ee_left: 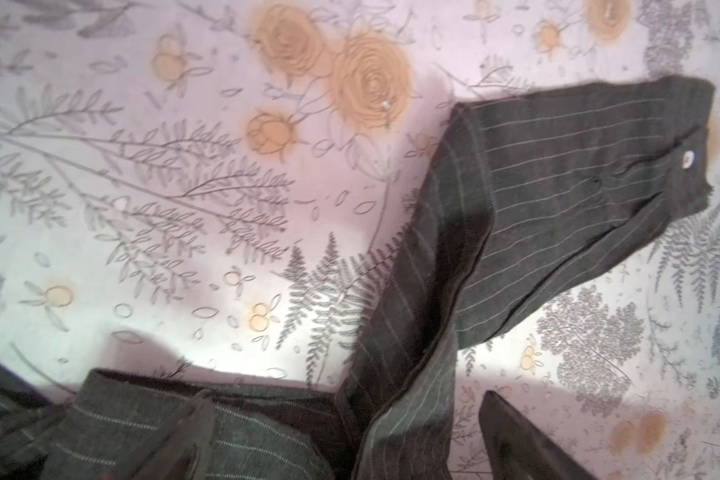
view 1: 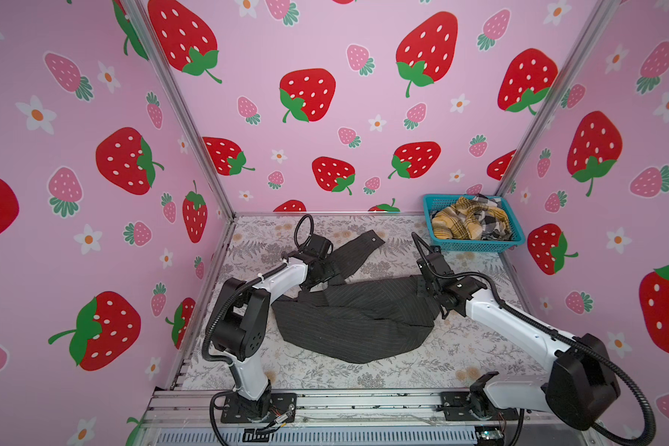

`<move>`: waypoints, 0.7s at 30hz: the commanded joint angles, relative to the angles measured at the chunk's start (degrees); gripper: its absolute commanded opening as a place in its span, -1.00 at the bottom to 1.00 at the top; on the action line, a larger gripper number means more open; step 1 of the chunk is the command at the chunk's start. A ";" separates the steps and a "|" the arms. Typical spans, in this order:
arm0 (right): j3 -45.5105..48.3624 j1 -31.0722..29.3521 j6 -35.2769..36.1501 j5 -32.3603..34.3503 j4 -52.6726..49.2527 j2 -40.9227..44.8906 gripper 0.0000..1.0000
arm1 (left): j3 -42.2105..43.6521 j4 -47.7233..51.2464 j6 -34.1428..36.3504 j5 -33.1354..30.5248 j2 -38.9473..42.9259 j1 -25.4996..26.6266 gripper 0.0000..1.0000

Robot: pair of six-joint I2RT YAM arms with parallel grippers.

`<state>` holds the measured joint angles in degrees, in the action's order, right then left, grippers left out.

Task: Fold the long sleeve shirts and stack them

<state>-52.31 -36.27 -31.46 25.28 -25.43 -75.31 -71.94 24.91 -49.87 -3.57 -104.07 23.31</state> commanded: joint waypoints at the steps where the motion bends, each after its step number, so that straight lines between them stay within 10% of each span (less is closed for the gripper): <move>1: -0.09 0.85 -2.26 0.54 -1.07 -0.76 -1.00 | -5.00 2.52 1.80 -2.25 -3.36 0.30 1.00; 12: 0.79 0.84 -0.65 -8.25 5.46 3.50 -1.00 | -21.59 6.50 4.95 0.06 -19.70 1.12 0.32; 16: -1.61 0.76 1.22 -9.28 6.16 4.49 -1.00 | -25.43 7.45 6.03 0.83 -20.78 -0.15 -1.00; 21: -8.91 0.84 6.71 -12.74 10.52 4.87 -1.00 | -25.81 8.80 3.64 -7.80 -7.66 -7.45 -1.00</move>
<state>-55.59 -35.62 -28.58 15.11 -20.12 -71.94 -94.85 31.55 -44.97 -3.64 -121.93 20.88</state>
